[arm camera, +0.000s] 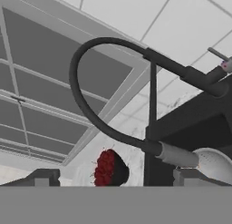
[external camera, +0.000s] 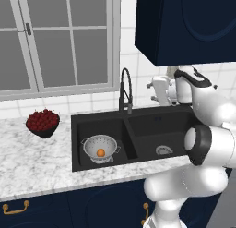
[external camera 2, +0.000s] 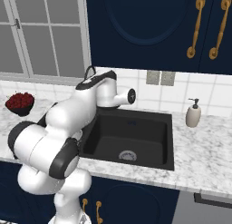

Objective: Put the colander in the sink, put the tangerine in the colander, and turn on the sink faucet and pour water over the colander.

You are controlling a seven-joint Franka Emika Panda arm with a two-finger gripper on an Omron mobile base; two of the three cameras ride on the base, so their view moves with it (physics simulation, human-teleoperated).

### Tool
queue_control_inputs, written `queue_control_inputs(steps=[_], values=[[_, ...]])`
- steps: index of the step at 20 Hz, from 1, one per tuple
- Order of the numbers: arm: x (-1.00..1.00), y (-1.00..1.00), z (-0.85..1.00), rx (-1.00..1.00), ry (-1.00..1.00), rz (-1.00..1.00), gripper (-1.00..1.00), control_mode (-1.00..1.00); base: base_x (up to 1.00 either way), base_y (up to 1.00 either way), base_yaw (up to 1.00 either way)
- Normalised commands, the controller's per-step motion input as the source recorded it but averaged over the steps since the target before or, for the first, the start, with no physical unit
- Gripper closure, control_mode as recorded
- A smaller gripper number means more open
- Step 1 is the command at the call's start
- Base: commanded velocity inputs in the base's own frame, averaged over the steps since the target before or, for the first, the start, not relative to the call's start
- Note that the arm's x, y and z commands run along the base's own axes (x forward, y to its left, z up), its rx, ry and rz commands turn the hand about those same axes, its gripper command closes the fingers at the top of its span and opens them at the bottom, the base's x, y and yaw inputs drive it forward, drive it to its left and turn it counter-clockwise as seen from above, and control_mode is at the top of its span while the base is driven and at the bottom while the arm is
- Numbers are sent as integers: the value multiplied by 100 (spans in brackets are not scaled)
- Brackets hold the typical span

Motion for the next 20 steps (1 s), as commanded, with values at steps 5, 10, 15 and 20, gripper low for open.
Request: queue_control_inputs(steps=[5,10,15,20], values=[[40,0,-12,0,0,3,-100,-100,0,0,0],[30,1,-10,0,0,4,-100,-100,0,0,0],[46,9,-9,0,0,5,-100,-100,0,0,0],[44,27,-8,0,0,4,-100,-100,0,0,0]])
